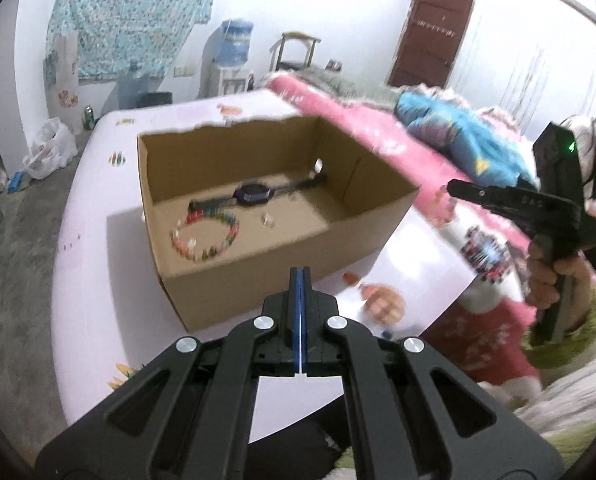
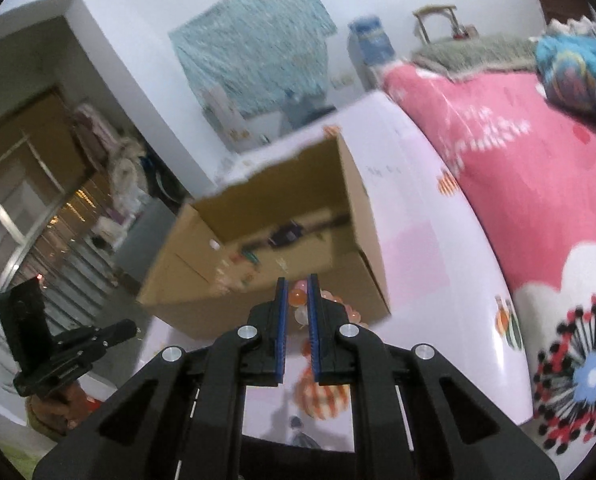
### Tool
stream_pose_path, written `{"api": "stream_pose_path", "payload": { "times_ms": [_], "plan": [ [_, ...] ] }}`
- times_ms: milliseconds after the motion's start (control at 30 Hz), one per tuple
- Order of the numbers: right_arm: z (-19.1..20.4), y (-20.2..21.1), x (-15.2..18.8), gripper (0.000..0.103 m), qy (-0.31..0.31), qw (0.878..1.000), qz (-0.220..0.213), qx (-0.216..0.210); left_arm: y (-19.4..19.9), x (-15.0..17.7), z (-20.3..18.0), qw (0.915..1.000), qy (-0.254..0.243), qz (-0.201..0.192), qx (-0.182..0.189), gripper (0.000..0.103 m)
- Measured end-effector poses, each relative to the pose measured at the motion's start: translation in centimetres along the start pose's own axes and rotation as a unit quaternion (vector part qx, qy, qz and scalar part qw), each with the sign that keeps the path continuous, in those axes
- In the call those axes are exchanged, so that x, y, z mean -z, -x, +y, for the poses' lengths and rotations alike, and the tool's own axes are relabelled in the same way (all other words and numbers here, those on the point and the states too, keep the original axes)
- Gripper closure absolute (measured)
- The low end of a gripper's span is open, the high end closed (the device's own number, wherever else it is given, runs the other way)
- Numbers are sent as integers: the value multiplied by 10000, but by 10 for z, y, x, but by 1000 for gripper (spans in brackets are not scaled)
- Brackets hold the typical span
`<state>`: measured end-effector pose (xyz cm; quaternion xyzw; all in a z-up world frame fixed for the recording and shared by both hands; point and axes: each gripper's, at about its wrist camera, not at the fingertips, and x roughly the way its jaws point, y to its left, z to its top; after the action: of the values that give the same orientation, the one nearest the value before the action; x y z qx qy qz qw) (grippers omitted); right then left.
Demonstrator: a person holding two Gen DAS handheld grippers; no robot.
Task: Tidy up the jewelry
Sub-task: 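Carry the bracelet over the box with the right tool, then open the right tool to drop the bracelet into the box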
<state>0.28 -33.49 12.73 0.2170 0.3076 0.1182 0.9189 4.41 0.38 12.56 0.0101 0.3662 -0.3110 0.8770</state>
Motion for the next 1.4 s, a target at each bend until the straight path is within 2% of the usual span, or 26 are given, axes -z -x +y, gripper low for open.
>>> {"api": "stream_pose_path", "payload": {
  "times_ms": [167, 267, 367, 467, 600, 700, 833, 1033, 1200, 1267, 1333, 1400],
  "plan": [
    [18, 2, -36, 93, 339, 9976, -200, -572, 13, -35, 1, 9992, -27, -342, 222, 103],
    [25, -21, -60, 93, 505, 9945, -56, -917, -1, -56, 4, 9993, -83, -342, 159, 103],
    [26, -51, -73, 93, 555, 9928, 268, -1025, -41, -73, 17, 9997, 98, 28, 239, 103],
    [25, -90, -77, 93, 559, 9900, 782, -1036, -82, -78, 30, 9985, 205, 492, 125, 103],
    [17, -139, -76, 93, 493, 9833, 1509, -889, -130, -74, 49, 9915, 469, 1212, 74, 103],
    [13, -155, -73, 93, 538, 9796, 1780, -762, -143, -69, 56, 9880, 568, 1440, -13, 102],
    [12, -165, -71, 93, 608, 9759, 1988, -670, -146, -62, 61, 9861, 667, 1523, 45, 88],
    [10, -179, -69, 93, 576, 9694, 2302, -625, -134, -60, 58, 9888, 585, 1370, -44, 85],
    [12, -186, -69, 92, 719, 9658, 2477, -279, -106, -63, 55, 9940, 473, 939, -308, 63],
    [12, -184, -70, 91, 818, 9669, 2417, -69, -94, -64, 55, 9949, 463, 778, -434, 49],
    [8, -178, -72, 89, 823, 9694, 2314, 58, -80, -63, 58, 9955, 489, 618, -516, 41],
    [4, -167, -75, 88, 776, 9735, 2147, 134, -68, -62, 61, 9956, 538, 482, -598, 38]
  ]
}}
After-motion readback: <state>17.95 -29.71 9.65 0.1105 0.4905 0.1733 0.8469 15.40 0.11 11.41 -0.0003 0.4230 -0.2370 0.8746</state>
